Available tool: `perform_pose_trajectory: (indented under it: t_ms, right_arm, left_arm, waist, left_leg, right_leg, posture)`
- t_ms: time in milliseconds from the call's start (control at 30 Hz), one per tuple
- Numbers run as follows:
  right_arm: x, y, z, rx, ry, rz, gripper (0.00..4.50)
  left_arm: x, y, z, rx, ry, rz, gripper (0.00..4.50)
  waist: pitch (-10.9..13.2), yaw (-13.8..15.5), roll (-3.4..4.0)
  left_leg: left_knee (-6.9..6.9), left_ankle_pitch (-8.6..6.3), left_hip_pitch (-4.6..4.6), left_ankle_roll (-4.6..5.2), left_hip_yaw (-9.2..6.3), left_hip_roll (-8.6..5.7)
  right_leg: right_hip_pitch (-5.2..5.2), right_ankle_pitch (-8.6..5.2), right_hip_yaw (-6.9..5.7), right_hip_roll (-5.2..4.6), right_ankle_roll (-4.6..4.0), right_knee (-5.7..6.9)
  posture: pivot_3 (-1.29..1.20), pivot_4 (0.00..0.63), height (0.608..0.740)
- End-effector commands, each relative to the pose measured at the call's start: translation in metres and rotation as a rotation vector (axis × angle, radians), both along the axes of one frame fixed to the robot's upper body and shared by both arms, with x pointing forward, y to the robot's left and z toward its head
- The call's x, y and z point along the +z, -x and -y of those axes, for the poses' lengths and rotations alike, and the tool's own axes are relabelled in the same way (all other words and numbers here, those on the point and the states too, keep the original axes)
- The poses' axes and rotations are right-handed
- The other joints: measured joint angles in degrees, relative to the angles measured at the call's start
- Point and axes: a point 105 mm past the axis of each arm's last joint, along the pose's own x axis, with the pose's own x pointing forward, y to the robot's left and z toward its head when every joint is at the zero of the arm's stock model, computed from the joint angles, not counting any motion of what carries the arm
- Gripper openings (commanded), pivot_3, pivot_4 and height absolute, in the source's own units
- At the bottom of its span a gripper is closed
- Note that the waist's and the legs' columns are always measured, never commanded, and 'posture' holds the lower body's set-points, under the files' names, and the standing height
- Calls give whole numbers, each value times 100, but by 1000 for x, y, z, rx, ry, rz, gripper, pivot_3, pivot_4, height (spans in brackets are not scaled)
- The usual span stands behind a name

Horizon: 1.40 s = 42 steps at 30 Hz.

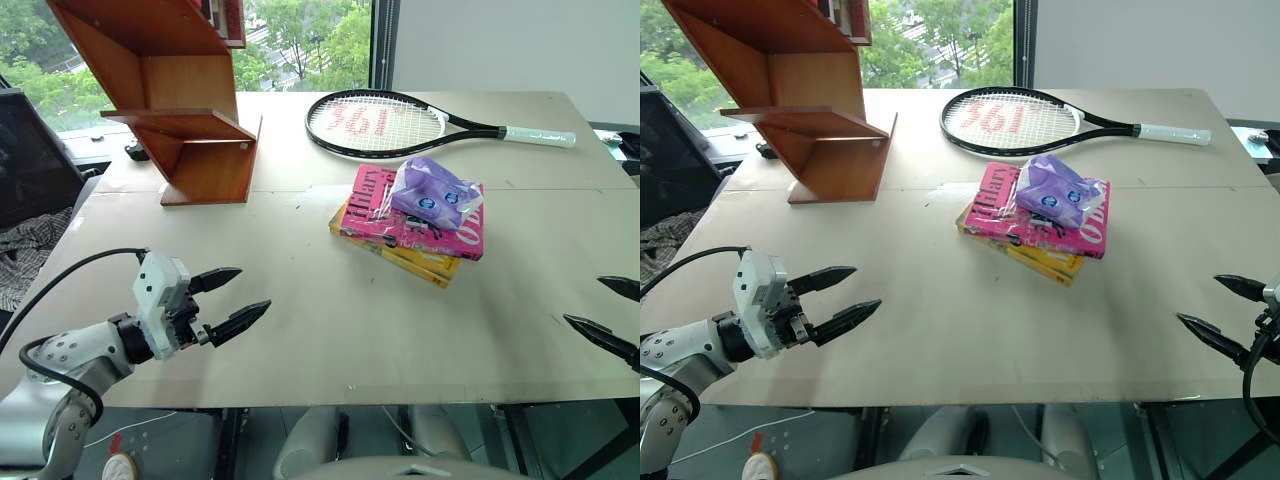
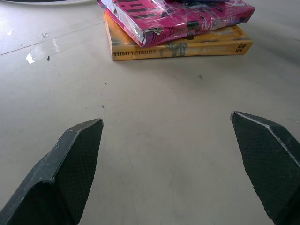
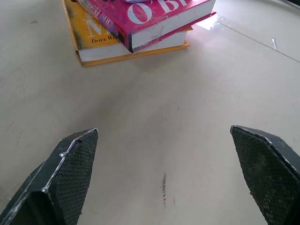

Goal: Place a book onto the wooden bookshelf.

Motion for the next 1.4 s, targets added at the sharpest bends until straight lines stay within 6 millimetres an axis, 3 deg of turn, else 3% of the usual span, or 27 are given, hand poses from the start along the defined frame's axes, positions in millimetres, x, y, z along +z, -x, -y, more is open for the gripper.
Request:
perform_pose_trajectory:
  t_ms: [33, 100, 333, 433, 567, 667, 767, 933, 967, 1067, 1100, 1267, 1400]
  right_arm:
    - [16, -10, -9, 0, 1, 87, 4478]
    - [29, -29, -32, 1, -35, 151, 4478]
    - [54, -60, -92, 116, -11, 137, 4478]
    - [61, -94, -118, 129, -14, 142, 4478]
    - [56, -138, -161, 177, 7, 103, 4478]
    - [43, -168, -176, 155, 64, 62, 4478]
    - [29, -189, -175, 120, 130, 33, 4478]
    - [25, -190, -177, 175, 152, 9, 2270]
    - [27, -190, -178, 180, 150, 12, 1698]
    - [34, -189, -175, 175, 142, 39, 642]
    - [40, -188, -172, 167, 130, 64, 100]
    - [79, -168, -128, 64, 34, 189, 27]
    - [84, -140, -75, -94, 75, 193, 27]
  left_arm:
    - [14, -3, 1, -16, -20, 59, 4500]
    - [26, -8, 13, -51, -9, 99, 4500]
    - [42, 1, 42, -212, -11, 161, 4500]
    - [46, 6, 51, -264, 5, 178, 4500]
    - [44, 7, 52, -266, 13, 174, 4500]
    - [44, 7, 53, -260, 16, 182, 4500]
    - [48, 10, 53, -254, 31, 195, 4500]
    - [50, 21, 51, -263, 46, 192, 4500]
    - [50, 21, 51, -262, 47, 194, 4500]
    - [52, 24, 53, -272, 65, 201, 4500]
    - [53, 25, 55, -281, 74, 205, 4500]
    - [69, 25, 71, -334, 151, 248, 4500]
    - [80, 25, 90, -402, 210, 272, 4500]
  waist:
    - [0, -1, 0]
    - [2, -16, -1]
    - [8, -7, 4]
    - [11, -46, 2]
    - [16, -104, 2]
    - [17, -130, 0]
    - [18, -126, 0]
    - [17, -144, -1]
    - [17, -145, -1]
    - [17, -141, -1]
    - [17, -141, -1]
    - [24, -42, 7]
    - [30, 17, 17]
  left_leg:
    - [0, 0, 0, 0, 0, 0]
    - [1, -1, 4, -5, 1, 5]
    - [2, -1, 0, -33, 0, 17]
    - [2, -2, -17, -34, -3, 21]
    - [0, -2, -28, -35, 1, 24]
    - [0, -1, -58, -36, 0, 23]
    - [-2, -1, -75, -36, -5, 19]
    - [-4, -3, -82, -35, -5, 13]
    - [-5, -3, -79, -35, -4, 15]
    - [-3, -3, -68, -36, -4, 17]
    - [-2, -3, -64, -36, -4, 17]
    - [-1, -3, -70, -35, -6, 12]
    - [-4, -3, -81, -35, -9, 13]
  right_leg:
    - [0, 0, 0, 0, 0, 0]
    - [2, 0, 3, -2, -2, 0]
    - [-4, -3, -1, 7, -7, -6]
    - [-20, -3, -4, 9, -9, -14]
    - [-31, -1, -4, 10, -12, -18]
    - [-66, -1, -5, 11, -13, -12]
    - [-79, -2, -11, 10, -15, -19]
    - [-85, -2, -22, 8, -15, -24]
    - [-85, -2, -21, 8, -15, -22]
    - [-78, -2, -21, 9, -15, -13]
    - [-74, -2, -21, 9, -15, -10]
    - [-74, -1, -26, 12, -15, -12]
    - [-81, -2, -26, 8, -15, -19]
  posture:
    - [0, 150, 740]
    - [0, 150, 740]
    - [0, 150, 740]
    - [0, 150, 740]
    - [0, 150, 740]
    - [0, 150, 740]
    - [0, 150, 740]
    - [0, 150, 740]
    - [0, 150, 740]
    - [0, 150, 740]
    - [0, 150, 740]
    - [0, 150, 740]
    - [0, 150, 740]
